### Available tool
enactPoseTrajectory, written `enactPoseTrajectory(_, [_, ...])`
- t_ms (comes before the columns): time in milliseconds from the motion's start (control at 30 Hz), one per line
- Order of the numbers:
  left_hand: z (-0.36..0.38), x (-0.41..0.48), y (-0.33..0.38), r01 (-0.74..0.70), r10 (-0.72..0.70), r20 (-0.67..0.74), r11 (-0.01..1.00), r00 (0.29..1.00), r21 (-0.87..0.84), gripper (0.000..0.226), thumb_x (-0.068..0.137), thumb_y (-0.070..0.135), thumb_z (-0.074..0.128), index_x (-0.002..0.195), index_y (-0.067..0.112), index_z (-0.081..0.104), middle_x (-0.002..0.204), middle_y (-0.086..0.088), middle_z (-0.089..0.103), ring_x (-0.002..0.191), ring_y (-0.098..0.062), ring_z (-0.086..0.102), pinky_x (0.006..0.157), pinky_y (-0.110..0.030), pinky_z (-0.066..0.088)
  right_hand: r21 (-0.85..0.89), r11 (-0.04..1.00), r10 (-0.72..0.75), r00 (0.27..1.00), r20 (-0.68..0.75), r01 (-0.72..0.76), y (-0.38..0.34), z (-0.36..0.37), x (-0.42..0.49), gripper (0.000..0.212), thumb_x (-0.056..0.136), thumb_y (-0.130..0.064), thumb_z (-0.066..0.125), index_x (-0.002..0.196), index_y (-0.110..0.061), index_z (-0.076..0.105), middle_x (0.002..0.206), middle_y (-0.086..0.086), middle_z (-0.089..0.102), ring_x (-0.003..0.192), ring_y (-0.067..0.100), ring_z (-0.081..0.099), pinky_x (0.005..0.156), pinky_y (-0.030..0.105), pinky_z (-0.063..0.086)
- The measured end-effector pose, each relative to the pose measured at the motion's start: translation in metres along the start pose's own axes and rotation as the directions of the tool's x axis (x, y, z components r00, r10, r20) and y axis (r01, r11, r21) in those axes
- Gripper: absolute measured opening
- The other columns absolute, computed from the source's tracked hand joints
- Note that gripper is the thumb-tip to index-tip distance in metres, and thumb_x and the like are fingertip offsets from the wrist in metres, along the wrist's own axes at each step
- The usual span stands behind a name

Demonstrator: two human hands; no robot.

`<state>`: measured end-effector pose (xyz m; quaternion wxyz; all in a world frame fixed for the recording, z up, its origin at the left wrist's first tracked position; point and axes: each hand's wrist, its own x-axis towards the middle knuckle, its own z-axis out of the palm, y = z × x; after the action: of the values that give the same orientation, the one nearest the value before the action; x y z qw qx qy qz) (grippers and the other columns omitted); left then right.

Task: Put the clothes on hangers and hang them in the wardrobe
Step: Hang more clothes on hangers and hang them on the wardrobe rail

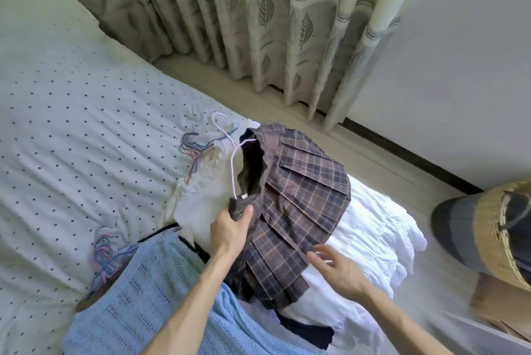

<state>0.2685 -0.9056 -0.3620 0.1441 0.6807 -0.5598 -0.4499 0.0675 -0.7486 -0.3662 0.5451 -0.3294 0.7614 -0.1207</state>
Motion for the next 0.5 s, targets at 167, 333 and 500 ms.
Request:
enactPoseTrajectory(167, [0.045,-0.102,0.043,-0.194,0.191,0.049,0.978,0.98,0.074,0.031,0.093,0.043,0.063,0.109,0.016,0.064,0.104,-0.006,0.074,0.102,-0.031,0.066,0.082,-0.035,0.048,0.299,0.941,-0.133,0.986,-0.1,0.157,-0.033,-0.032,-0.057,0.063,0.078,-0.075,0.053,0.121,-0.03,0.059,0.113,-0.01,0.069,0.098,0.006,0.067,0.081,0.027,0.055])
enactPoseTrajectory(333, [0.086,-0.185,0.067,-0.406,0.362,0.209,0.883,0.909,0.235,0.037,0.098,0.047,0.052,0.124,0.02,0.053,0.1,-0.007,0.074,0.095,-0.032,0.068,0.073,-0.039,0.047,0.279,0.928,-0.137,0.923,-0.359,0.247,-0.02,-0.053,-0.103,0.056,0.073,-0.069,0.069,0.079,-0.013,0.065,0.069,-0.002,0.066,0.065,0.017,0.062,0.064,0.039,0.049])
enactPoseTrajectory(500, [0.108,-0.247,0.067,-0.585,0.447,0.401,0.729,0.8,0.355,0.032,0.097,0.042,0.05,0.12,0.02,0.045,0.098,-0.013,0.072,0.094,-0.039,0.066,0.071,-0.042,0.047,0.358,0.896,-0.081,0.889,-0.451,0.263,0.047,-0.075,-0.14,0.017,0.072,-0.034,0.071,0.074,-0.018,0.065,0.07,-0.009,0.064,0.073,0.014,0.062,0.071,0.037,0.053])
